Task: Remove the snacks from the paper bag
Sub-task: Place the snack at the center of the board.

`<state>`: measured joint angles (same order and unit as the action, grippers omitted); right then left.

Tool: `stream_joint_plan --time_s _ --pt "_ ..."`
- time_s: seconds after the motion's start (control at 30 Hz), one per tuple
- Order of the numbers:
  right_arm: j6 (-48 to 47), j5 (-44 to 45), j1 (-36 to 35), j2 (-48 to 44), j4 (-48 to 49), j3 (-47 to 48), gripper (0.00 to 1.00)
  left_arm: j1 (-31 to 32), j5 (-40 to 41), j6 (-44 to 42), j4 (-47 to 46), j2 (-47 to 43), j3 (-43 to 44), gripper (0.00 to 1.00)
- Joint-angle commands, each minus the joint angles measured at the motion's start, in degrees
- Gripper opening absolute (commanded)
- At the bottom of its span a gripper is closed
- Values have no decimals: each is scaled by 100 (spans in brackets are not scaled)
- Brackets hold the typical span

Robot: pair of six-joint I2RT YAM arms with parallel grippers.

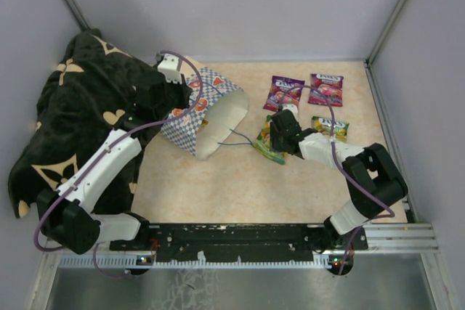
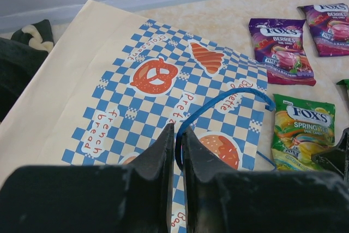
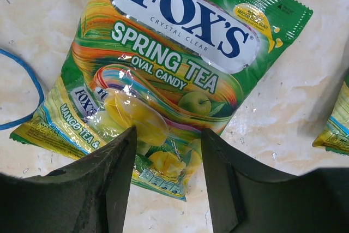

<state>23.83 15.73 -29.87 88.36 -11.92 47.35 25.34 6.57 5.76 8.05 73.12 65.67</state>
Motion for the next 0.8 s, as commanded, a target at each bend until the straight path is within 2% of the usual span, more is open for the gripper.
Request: stream_joint_plan --time_s 0.0,0.27,0.47,0.77 --pt "-35 246 25 99 113 147 50 -40 151 38 -63 5 -150 15" --pt "-102 -435 810 -297 109 -211 46 -9 -27 289 -434 -166 -479 14" --pt "105 -1027 825 -892 334 -355 50 2 -28 387 -610 -238 -563 13" --pt "316 -1348 822 -1483 373 -545 52 0 -1 488 -321 106 36 14"
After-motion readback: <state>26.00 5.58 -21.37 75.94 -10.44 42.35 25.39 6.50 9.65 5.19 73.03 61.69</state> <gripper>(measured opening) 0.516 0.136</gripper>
